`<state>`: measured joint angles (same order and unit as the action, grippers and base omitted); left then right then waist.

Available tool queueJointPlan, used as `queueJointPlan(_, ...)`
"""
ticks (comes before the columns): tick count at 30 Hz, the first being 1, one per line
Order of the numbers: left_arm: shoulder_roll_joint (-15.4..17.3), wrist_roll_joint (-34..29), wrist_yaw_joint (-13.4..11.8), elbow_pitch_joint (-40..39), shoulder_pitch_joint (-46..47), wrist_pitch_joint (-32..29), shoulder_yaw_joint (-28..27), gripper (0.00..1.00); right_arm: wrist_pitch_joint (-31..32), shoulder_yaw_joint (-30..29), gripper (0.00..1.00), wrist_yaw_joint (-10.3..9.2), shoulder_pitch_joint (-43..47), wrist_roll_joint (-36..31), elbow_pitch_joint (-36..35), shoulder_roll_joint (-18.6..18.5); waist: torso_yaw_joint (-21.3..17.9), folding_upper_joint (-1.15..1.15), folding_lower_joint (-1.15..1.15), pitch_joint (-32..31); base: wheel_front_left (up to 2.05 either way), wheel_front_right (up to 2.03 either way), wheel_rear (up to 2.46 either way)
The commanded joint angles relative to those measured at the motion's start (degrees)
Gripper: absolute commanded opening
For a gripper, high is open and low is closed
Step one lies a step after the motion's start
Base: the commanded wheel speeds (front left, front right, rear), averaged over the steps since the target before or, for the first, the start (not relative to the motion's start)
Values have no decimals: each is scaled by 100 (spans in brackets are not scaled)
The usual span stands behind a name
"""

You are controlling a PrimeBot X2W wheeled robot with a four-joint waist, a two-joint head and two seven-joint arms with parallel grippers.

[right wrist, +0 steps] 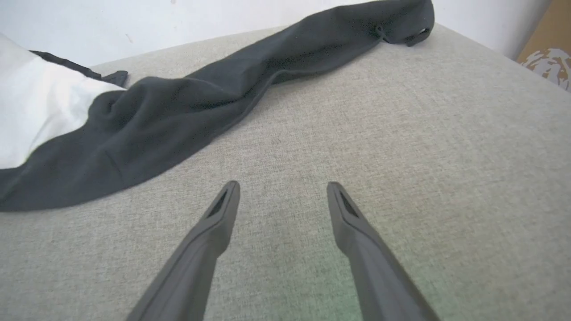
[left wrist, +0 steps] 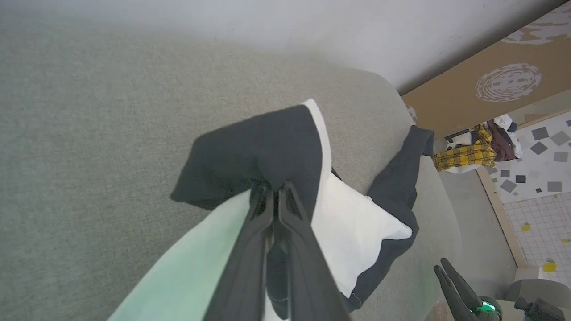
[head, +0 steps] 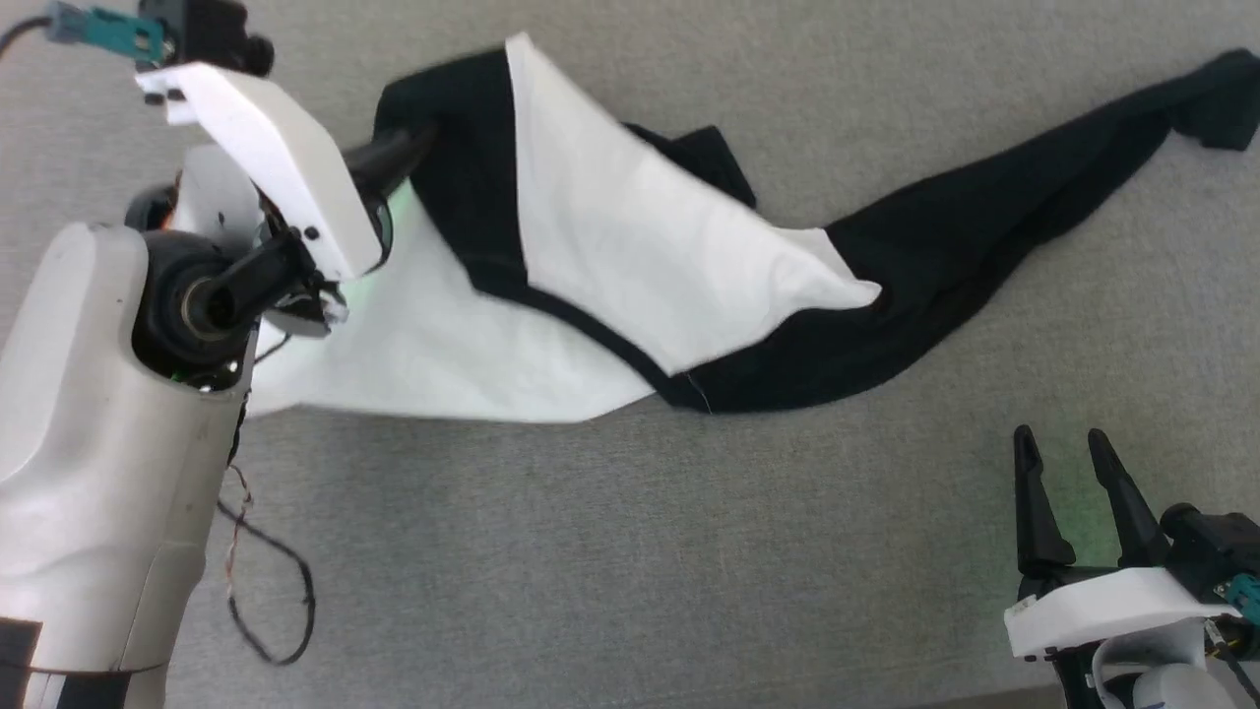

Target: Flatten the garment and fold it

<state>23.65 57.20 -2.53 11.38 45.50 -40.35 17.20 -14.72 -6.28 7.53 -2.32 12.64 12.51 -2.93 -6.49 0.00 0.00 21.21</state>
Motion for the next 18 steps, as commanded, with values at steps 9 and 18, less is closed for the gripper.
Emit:
queueJointPlan(9, 29, -445, 627, -1378, -560, 1473, -194, 0, -28, -14, 100, -4, 86, -69, 117, 5, 329, 0, 0, -516, 0, 0, 0)
queueJointPlan(18, 341, -649, 353, -2745, -2887, 1859, -134, 0, -26, -149, 100, -4, 293, -160, 125, 5, 537, 0, 0, -723, 0, 0, 0)
